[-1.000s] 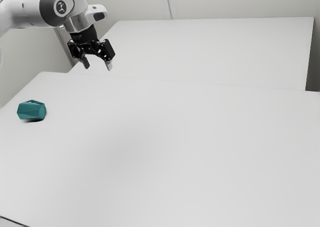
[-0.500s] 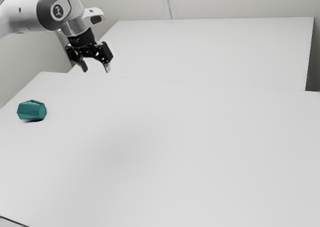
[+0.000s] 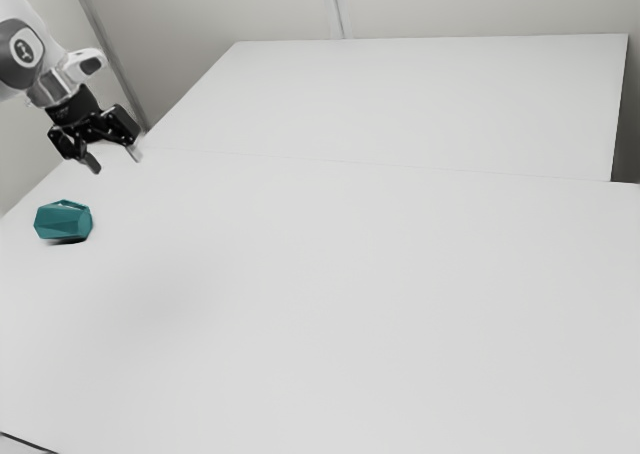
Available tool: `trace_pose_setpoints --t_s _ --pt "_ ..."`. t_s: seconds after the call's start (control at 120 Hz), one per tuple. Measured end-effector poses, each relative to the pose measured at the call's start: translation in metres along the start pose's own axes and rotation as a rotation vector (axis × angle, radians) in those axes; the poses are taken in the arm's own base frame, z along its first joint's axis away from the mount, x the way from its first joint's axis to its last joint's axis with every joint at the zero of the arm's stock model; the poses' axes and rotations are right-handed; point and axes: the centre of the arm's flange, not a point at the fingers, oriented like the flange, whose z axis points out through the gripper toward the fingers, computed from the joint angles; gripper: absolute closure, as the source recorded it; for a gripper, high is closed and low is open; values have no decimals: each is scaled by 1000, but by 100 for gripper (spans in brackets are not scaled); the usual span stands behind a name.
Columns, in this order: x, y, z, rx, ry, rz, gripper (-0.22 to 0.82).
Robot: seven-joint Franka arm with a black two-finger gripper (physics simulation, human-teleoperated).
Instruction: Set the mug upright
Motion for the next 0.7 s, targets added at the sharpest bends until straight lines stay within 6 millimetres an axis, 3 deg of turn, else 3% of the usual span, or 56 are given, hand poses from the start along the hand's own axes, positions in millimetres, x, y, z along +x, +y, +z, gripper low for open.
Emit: trace_pose_setpoints --t_s 0.108,0.242,0.4,0.7 --pt "0 -52 2 -38 19 7 0" --pt "4 -111 22 -79 24 38 0" --pt "21 -129 47 -131 47 172 0" --pt "42 -208 70 -183 127 319 0"
